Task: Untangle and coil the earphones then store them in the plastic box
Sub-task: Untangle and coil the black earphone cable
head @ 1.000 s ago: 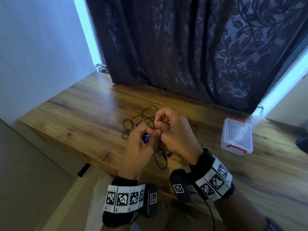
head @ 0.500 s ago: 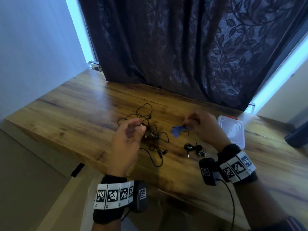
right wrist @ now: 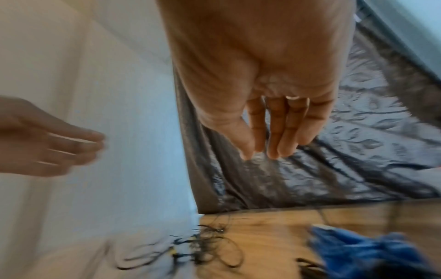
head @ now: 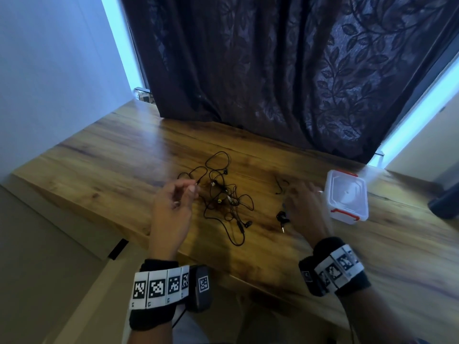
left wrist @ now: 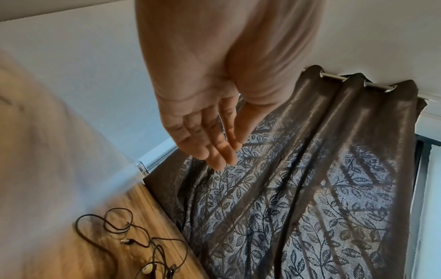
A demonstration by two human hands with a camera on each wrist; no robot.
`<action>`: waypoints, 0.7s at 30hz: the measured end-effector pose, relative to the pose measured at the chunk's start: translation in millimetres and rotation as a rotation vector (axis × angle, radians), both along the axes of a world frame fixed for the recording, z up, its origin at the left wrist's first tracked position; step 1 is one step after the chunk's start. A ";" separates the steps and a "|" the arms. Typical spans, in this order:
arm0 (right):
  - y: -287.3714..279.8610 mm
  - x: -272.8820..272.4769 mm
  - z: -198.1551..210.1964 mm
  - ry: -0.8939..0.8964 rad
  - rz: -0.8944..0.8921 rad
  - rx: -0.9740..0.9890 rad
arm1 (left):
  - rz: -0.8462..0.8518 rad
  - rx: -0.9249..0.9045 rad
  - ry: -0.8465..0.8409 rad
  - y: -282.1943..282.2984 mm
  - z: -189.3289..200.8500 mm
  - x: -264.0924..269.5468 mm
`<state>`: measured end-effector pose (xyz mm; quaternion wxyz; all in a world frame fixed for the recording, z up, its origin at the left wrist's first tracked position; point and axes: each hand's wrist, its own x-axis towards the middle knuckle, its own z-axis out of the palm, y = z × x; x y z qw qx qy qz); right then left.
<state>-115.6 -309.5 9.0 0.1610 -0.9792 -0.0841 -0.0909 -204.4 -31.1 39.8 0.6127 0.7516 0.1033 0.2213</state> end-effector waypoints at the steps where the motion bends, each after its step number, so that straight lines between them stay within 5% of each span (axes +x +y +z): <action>1: 15.8 -11.7 4.1 0.048 0.074 0.064 | -0.006 -0.005 0.002 -1.2 -0.1 0.1; 5: 84.0 -50.5 0.7 0.509 0.246 0.261 | -0.037 -0.006 0.000 -4.0 -2.5 0.3; 7: 103.7 -54.0 -10.6 0.568 0.239 0.284 | -0.078 0.028 0.012 -5.9 -1.7 -0.7; 11: 111.5 -47.1 -10.0 0.510 0.225 0.305 | -0.249 0.142 0.082 -14.4 -1.3 -1.9; 15: 100.2 -44.1 34.0 0.362 0.289 0.349 | -0.387 0.272 0.154 -22.3 -4.6 -1.9; 21: 72.4 -46.3 103.2 0.024 0.321 0.550 | -0.346 0.252 0.131 -33.0 -5.3 2.7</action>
